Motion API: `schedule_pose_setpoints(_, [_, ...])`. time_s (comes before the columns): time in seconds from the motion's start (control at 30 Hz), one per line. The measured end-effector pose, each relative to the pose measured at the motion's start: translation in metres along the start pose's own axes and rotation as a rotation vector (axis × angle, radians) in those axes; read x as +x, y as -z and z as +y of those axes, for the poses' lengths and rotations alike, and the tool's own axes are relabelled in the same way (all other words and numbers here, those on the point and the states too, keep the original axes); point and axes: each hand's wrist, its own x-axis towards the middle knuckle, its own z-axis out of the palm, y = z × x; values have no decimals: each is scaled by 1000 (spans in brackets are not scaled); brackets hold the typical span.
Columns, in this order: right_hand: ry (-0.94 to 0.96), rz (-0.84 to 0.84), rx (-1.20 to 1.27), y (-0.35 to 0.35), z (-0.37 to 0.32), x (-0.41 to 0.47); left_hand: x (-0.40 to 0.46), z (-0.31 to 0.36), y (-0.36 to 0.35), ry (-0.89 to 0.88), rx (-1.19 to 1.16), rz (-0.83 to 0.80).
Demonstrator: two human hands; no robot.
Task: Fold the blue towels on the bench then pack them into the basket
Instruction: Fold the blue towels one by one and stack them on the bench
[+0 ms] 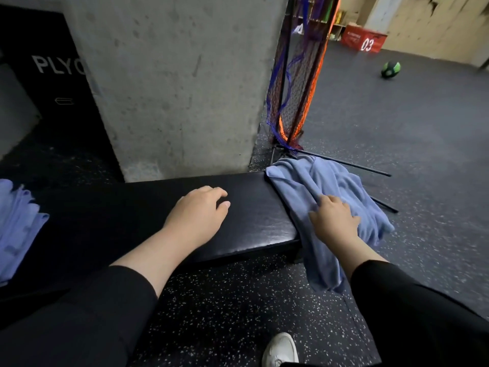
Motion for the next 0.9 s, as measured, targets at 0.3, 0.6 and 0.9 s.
schedule_pose_setpoints(0.3, [-160,50,44,-5,27,12,-2,10,-13,-49,34,-70])
schedule_pose_setpoints(0.6, [-30,274,599,27,20,16,-1,4,-11,-33,15,-65])
schedule_pose_setpoints(0.9, [88,347,773,59,-12,8,-3,3,-4,-45,1,-45])
